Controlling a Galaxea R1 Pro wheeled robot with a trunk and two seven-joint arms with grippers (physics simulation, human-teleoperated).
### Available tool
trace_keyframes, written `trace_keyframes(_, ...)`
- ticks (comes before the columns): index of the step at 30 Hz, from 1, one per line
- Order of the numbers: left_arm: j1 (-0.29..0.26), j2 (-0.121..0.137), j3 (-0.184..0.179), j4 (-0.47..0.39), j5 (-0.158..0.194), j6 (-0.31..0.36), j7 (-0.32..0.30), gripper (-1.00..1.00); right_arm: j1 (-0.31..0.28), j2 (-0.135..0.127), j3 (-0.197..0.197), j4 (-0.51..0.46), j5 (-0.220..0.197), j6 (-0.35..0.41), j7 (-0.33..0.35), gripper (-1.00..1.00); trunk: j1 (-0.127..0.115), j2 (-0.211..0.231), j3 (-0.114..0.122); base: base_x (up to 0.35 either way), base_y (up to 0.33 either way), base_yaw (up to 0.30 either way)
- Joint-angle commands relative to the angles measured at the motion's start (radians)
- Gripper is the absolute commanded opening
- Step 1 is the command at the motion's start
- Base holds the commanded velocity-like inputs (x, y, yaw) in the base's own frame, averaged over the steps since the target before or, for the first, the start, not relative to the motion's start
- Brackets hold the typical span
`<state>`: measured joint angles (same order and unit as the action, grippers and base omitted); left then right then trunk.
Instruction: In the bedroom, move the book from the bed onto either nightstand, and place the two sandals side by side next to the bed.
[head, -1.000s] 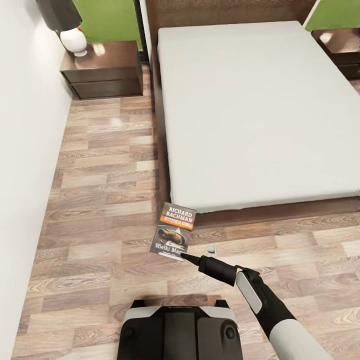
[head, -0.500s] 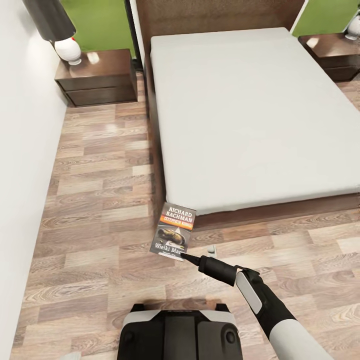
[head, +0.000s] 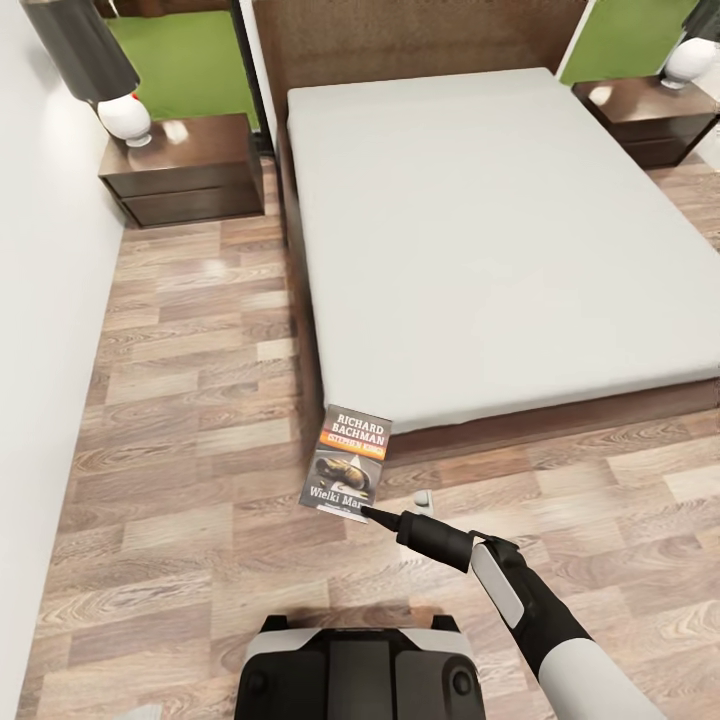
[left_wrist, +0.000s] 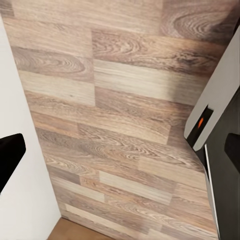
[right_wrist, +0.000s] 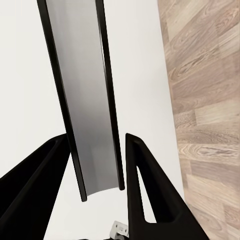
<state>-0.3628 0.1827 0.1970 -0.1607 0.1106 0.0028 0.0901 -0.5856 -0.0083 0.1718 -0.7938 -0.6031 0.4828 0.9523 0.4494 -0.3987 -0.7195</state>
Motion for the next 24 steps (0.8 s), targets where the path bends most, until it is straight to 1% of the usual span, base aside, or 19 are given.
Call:
trace_keyframes(1,0.000,0.000,-0.002,0.000,0.011,0.000,0.002,1.00,0.000,-0.001,0.003,0.000,-0.009,0.008,-0.001,-1.00,0.001,-0.001,0.001,0.000,0.000,-0.090)
trace_keyframes(11,0.001,0.000,-0.003,0.000,0.011,0.000,-0.002,1.00,-0.001,-0.001,0.003,-0.001,-0.009,0.008,-0.001,-1.00,0.001,-0.001,0.016,-0.023,0.000,-0.071)
trace_keyframes(24,0.001,0.000,-0.002,0.000,0.011,-0.001,0.001,1.00,-0.001,0.000,0.006,-0.001,-0.008,0.008,-0.001,-1.00,0.001,-0.001,0.037,-0.072,0.000,-0.013)
